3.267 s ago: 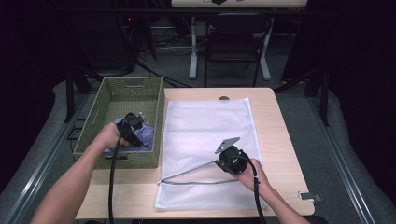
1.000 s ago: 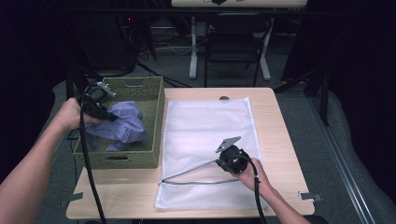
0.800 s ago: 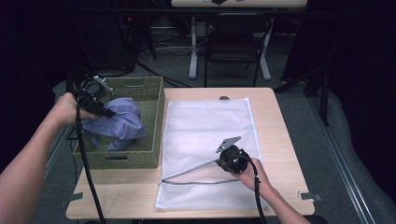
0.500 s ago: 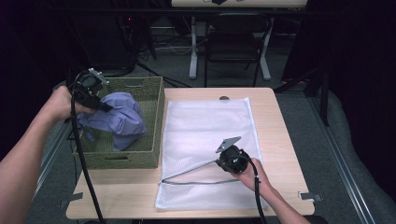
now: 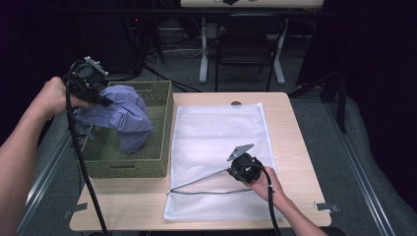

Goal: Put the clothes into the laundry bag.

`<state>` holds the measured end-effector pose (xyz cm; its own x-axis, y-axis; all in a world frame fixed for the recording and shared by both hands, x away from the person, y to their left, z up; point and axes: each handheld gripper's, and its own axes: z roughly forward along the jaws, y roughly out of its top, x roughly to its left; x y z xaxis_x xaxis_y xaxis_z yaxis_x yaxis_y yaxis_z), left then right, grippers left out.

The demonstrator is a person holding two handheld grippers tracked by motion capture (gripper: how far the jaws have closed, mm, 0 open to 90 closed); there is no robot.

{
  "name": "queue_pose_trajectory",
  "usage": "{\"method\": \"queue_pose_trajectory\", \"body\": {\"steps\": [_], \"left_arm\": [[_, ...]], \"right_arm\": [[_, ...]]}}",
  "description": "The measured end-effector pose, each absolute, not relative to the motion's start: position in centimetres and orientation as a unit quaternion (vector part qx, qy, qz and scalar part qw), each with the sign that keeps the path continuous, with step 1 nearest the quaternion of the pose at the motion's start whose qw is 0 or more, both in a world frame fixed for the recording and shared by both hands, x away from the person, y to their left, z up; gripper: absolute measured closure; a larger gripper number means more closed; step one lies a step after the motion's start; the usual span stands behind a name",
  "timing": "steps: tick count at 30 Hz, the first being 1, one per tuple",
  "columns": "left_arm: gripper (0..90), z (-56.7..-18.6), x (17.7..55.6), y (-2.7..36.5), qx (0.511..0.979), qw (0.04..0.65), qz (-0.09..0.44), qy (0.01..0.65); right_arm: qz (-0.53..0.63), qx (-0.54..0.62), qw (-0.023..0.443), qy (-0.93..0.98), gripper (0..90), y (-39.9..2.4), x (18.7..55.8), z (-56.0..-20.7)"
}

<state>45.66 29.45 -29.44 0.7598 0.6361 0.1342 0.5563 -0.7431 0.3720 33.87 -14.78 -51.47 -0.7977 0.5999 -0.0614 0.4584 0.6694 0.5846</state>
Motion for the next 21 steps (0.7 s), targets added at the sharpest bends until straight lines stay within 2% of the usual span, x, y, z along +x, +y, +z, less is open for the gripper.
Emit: {"method": "queue_pose_trajectory", "body": {"steps": [21], "left_arm": [[83.6, -24.4, 45.5, 28.4, 0.924, 0.162, 0.154, 0.310]], "right_arm": [[0.281, 0.291, 0.124, 0.906, 88.1, -14.7, 33.8, -51.5]]}}
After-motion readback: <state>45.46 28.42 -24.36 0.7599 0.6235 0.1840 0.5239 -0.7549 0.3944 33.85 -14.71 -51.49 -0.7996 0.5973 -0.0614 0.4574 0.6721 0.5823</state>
